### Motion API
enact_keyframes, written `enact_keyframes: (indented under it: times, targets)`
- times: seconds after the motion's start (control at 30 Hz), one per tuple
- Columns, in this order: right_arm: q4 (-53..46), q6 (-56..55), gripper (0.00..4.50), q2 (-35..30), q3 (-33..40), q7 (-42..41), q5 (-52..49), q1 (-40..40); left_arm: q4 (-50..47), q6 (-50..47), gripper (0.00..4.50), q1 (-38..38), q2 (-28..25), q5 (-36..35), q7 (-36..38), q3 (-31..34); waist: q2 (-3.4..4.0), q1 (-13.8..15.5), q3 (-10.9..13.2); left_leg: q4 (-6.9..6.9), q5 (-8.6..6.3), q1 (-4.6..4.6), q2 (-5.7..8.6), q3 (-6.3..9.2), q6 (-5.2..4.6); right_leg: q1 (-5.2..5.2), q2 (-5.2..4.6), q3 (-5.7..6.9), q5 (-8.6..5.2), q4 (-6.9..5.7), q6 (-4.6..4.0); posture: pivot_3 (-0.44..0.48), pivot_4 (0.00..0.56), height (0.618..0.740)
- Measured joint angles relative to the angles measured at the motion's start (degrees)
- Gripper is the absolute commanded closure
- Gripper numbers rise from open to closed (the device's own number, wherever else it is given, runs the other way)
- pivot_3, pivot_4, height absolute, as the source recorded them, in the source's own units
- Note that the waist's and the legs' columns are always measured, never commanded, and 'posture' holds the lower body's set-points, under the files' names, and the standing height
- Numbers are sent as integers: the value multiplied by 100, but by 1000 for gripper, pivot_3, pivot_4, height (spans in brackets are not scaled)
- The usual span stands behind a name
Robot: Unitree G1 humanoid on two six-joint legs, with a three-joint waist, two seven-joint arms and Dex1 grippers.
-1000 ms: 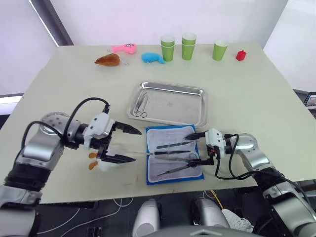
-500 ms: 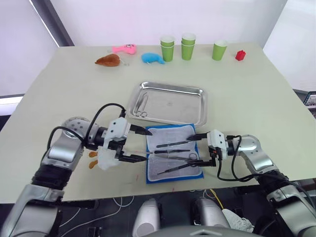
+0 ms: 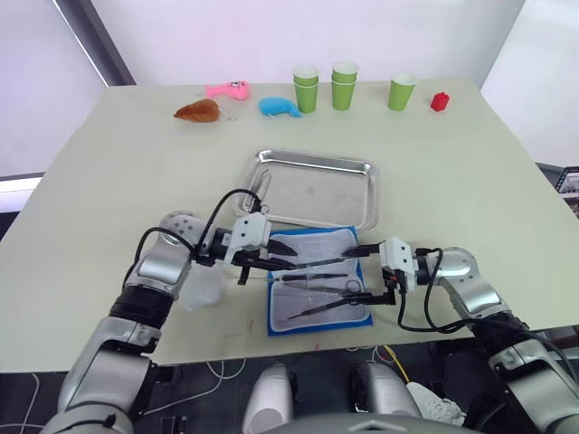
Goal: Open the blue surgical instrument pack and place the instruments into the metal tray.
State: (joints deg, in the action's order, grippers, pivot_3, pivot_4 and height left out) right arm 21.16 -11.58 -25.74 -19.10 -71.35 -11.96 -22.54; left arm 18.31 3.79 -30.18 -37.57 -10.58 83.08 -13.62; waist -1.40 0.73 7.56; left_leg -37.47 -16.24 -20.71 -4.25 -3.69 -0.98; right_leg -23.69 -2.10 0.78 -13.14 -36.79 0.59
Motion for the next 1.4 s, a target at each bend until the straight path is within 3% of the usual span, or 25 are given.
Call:
enact_keyframes:
  times: [0.33, 0.37, 0.4, 0.53, 0.57, 0.97, 1.07, 1.2, 1.23, 1.4]
  targets:
    - [1, 0, 0, 2, -10, 42, 0, -1, 14, -195, 4462, 82, 118, 34, -49, -26, 0, -2, 0, 0, 0, 2, 0, 2, 0, 0, 14, -19, 0, -4, 0, 0, 150, 739]
    - [0, 1, 0, 2, -10, 41, 0, -1, 14, -303, 3835, 110, 118, 10, -89, -6, 0, -1, 0, -1, 0, 2, 0, 2, 0, 0, 14, -19, 0, -4, 0, 0, 150, 739]
    - [1, 1, 0, 2, -9, 42, 0, -1, 14, -323, 3728, 112, 117, 6, -99, -1, -1, 0, 0, -1, 0, 2, 0, 3, 0, 0, 14, -19, 0, -4, 0, 0, 150, 739]
    - [1, 4, 0, 3, -11, 44, 0, -2, 8, -192, 1890, 112, 116, 35, -291, 48, -1, -1, -1, -1, 0, 2, 0, 4, 0, 0, 16, -21, 0, -4, 0, 0, 150, 739]
    - [2, 4, 0, 4, -12, 45, 0, -3, -7, -165, 1721, 114, 113, 36, -288, 48, -1, -1, 0, -1, 0, 2, 0, 4, 0, 0, 16, -21, 0, -4, 0, 0, 150, 739]
    - [9, 3, 0, 14, -14, 62, 15, -4, 122, 138, 1721, 223, 225, 210, -457, 40, -2, -4, -2, -1, 0, 6, 0, 3, -1, 1, 18, -24, 1, -7, 0, 0, 150, 739]
    - [8, 3, 0, 14, -14, 69, 16, 1, 224, 337, 2546, 218, 233, 294, -485, 16, -4, -4, -4, -1, 0, 8, 0, 2, -1, 2, 18, -25, 1, -8, 0, 0, 150, 739]
    - [6, 2, 0, 14, -14, 81, 16, 5, 304, 372, 4209, 216, 248, 322, -523, 1, -4, -5, -5, -1, 0, 8, 0, 2, -1, 2, 18, -26, 1, -8, 0, 0, 150, 739]
    - [6, 2, 0, 15, -13, 84, 16, 5, 330, 399, 4407, 218, 256, 333, -521, 0, -4, -4, -5, -1, 0, 9, 0, 1, -1, 2, 18, -27, 1, -9, 0, 0, 150, 739]
    - [6, 2, 0, 21, -17, 112, 16, 10, 373, 474, 4407, 218, 257, 364, -523, 1, -5, -6, -7, -1, 0, 11, 0, 1, -1, 2, 18, -27, 1, -12, -1, 0, 150, 739]
